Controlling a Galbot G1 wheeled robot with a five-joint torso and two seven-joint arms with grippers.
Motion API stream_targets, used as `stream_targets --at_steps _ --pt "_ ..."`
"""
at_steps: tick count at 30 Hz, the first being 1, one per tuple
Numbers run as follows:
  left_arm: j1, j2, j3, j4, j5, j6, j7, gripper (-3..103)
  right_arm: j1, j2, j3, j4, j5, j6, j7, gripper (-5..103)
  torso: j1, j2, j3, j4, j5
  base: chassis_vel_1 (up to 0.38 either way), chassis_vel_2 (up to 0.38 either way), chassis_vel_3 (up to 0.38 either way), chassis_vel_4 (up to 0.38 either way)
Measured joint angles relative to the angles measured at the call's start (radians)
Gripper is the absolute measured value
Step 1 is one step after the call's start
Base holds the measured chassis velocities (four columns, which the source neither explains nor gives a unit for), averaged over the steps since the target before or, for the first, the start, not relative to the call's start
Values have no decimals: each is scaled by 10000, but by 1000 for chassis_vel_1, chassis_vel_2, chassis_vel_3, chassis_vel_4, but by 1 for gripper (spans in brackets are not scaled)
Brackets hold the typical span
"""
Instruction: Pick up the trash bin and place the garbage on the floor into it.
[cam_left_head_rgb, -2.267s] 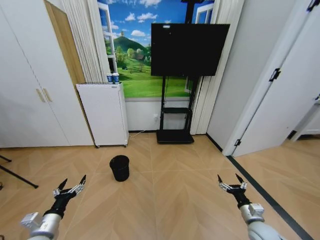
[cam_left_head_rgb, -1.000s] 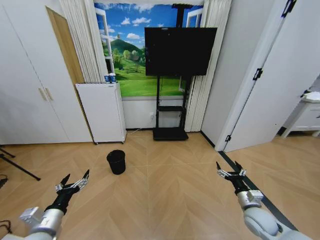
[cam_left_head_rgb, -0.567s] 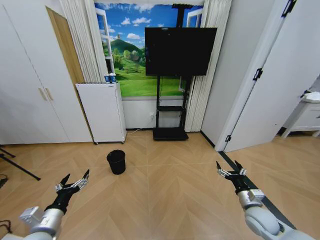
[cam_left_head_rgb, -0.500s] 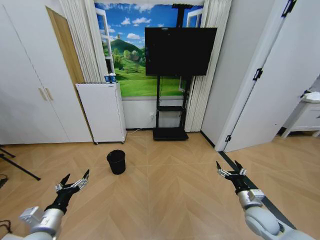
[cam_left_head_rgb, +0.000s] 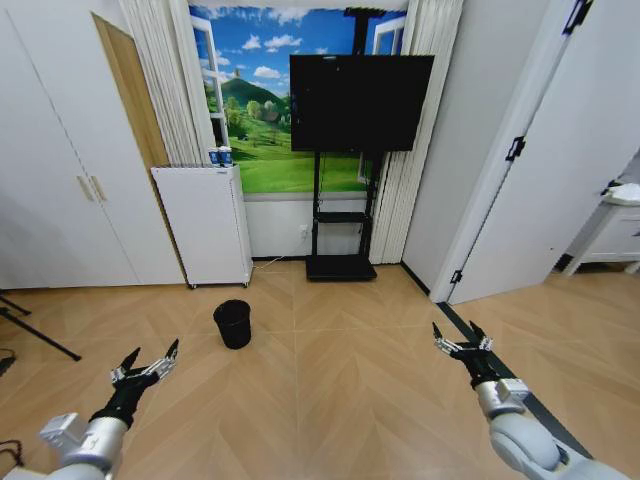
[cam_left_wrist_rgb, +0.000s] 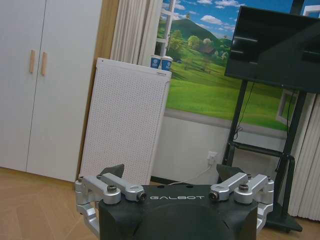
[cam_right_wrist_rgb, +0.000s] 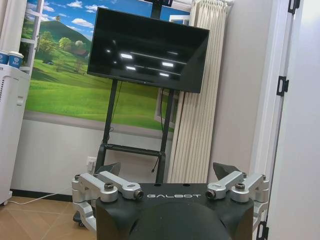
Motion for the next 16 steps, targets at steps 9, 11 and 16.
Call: stream_targets --at_steps 9,11,16 --pt "0 -1 0 4 0 -4 6 100 0 2 1 -4 -3 6 0 100 0 -1 0 0 0 0 0 0 0" --pt "0 -1 0 3 0 -4 7 100 -1 3 0 -4 -4 7 0 100 0 -1 0 0 0 0 0 0 0" --pt "0 -1 0 4 0 -7 13 100 -1 2 0 -4 -4 7 0 100 0 -1 0 0 0 0 0 0 0"
